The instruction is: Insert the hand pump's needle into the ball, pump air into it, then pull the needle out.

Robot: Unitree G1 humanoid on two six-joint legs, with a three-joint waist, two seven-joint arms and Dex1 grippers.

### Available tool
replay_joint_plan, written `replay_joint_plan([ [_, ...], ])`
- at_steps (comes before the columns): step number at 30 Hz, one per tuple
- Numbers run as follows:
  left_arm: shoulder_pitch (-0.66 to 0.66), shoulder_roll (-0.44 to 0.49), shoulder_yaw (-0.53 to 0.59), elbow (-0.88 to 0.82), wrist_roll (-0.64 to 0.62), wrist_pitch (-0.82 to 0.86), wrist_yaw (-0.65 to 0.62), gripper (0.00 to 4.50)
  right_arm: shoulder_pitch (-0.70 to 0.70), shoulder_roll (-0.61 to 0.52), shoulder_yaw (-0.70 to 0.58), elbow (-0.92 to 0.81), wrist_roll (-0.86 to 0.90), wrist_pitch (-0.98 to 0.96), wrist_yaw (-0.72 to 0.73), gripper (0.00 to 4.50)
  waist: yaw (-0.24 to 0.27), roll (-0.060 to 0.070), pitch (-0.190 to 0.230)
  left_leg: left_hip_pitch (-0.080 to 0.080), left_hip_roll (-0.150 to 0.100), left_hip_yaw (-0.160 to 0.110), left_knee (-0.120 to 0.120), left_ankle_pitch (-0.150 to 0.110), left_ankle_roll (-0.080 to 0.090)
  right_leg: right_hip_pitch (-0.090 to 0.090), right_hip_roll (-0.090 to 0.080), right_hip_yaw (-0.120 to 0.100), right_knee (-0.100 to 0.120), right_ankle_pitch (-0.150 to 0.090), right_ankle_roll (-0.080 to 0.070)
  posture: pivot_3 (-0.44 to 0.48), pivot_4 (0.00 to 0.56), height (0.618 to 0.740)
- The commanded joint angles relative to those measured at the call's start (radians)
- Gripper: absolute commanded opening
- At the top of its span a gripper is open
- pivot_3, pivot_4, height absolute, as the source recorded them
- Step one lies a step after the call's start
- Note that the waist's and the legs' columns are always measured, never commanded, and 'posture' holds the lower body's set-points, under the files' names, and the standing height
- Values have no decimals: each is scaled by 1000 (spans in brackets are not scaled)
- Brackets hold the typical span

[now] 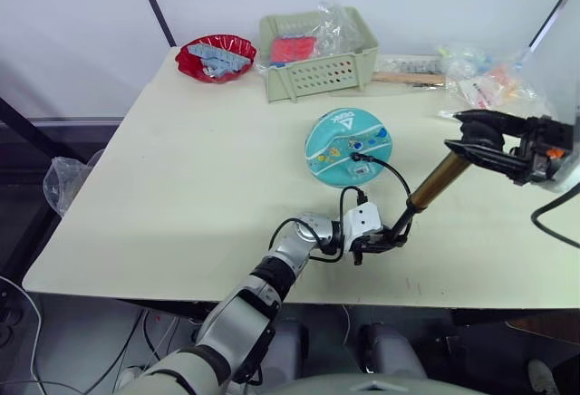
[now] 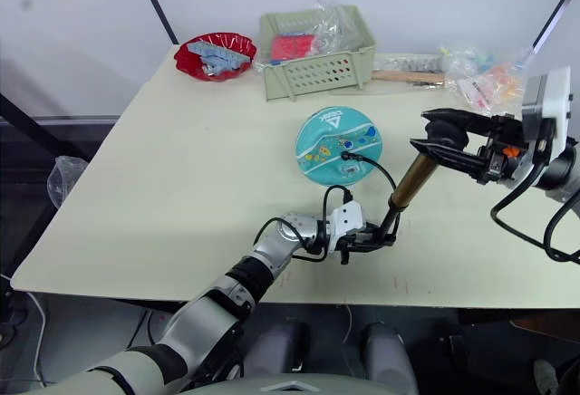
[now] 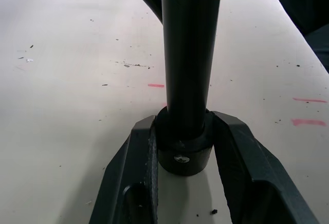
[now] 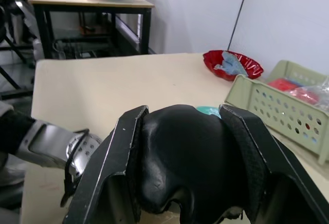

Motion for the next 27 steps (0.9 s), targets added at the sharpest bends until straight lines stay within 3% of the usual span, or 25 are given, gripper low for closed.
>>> replay_joint_plan([
  [1, 52, 49, -31, 85, 69, 57, 3, 1068, 84, 25, 74, 16, -130, -49, -12, 1792, 0, -3, -2, 0, 0, 0, 0, 0, 0, 0, 0, 0, 0, 0, 0, 0, 150, 740],
  [7, 62, 52, -36, 71, 69, 60, 6, 1068, 208, 142, 218, 76, -292, -203, -45, 1792, 0, -9, -9, 1, 0, -2, 0, 0, 0, 1, -5, -12, 0, 1, -2, 0, 150, 740],
  [14, 65, 53, -37, 65, 67, 64, 10, 1068, 257, 203, 278, 166, -416, -348, -60, 1792, 1, -8, -12, 2, 0, -1, -1, 0, 0, 1, -12, -36, 0, 3, -5, 0, 150, 740],
  [21, 68, 54, -38, 65, 70, 63, 8, 1068, 246, 220, 285, 173, -411, -392, -59, 1792, 1, -8, -13, 5, 0, -1, -1, 0, 0, 3, -8, -45, 0, 3, -6, 0, 150, 740],
  [27, 72, 60, -45, 58, 76, 59, 2, 1068, 163, 182, 181, 100, -240, -334, -5, 1792, 0, -3, -8, 5, 0, 0, -1, 0, 0, 2, -7, -57, 0, 5, -9, 0, 150, 740],
])
